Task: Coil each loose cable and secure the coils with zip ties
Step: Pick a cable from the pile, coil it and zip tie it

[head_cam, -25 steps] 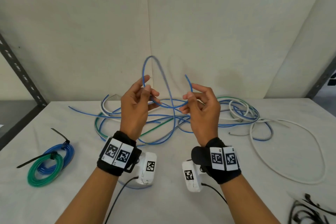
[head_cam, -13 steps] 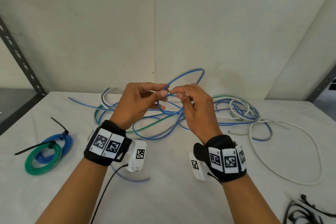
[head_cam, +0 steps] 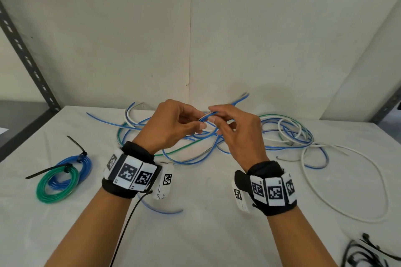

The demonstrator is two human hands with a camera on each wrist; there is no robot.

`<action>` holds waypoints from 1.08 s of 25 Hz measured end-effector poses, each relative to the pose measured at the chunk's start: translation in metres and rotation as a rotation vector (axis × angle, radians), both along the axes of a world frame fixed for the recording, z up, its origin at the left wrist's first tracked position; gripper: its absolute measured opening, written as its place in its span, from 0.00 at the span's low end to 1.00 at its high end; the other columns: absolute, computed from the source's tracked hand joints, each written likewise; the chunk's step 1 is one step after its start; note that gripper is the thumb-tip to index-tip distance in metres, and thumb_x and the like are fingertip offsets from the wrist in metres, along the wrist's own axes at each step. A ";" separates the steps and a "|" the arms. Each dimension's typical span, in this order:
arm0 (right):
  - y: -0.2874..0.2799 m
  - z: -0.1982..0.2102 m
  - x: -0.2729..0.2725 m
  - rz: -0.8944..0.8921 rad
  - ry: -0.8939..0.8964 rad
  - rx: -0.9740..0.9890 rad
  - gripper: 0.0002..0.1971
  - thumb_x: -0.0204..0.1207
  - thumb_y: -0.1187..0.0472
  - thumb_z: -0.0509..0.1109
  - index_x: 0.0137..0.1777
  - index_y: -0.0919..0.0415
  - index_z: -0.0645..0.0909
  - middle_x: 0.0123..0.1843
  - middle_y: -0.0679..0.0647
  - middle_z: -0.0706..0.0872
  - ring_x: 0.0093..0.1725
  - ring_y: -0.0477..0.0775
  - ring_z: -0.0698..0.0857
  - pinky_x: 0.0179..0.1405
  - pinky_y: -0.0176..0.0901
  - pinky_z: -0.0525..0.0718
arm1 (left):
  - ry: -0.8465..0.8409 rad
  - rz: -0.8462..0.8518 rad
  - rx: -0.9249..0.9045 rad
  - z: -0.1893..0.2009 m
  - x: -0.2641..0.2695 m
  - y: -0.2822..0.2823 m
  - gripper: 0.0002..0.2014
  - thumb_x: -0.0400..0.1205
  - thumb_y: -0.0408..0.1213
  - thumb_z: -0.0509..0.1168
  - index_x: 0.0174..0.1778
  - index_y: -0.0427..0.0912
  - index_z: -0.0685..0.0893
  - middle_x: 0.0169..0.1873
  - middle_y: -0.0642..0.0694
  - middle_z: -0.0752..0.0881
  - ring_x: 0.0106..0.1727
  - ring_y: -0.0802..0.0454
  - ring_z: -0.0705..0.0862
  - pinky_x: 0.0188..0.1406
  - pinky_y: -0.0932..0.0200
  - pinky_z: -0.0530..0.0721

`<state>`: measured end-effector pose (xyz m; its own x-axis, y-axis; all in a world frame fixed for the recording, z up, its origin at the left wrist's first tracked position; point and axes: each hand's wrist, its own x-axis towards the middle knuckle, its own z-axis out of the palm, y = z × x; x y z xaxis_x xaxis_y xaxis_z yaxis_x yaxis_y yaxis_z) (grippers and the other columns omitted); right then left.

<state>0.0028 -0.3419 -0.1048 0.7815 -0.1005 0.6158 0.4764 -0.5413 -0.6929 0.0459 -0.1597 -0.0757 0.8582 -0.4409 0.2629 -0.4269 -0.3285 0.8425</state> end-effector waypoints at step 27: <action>0.002 0.023 -0.011 0.142 0.023 0.534 0.09 0.80 0.65 0.74 0.59 0.60 0.88 0.44 0.58 0.94 0.44 0.55 0.93 0.33 0.40 0.86 | 0.222 0.010 -0.661 0.013 -0.011 -0.008 0.12 0.77 0.33 0.73 0.55 0.34 0.89 0.41 0.38 0.93 0.45 0.44 0.93 0.49 0.53 0.91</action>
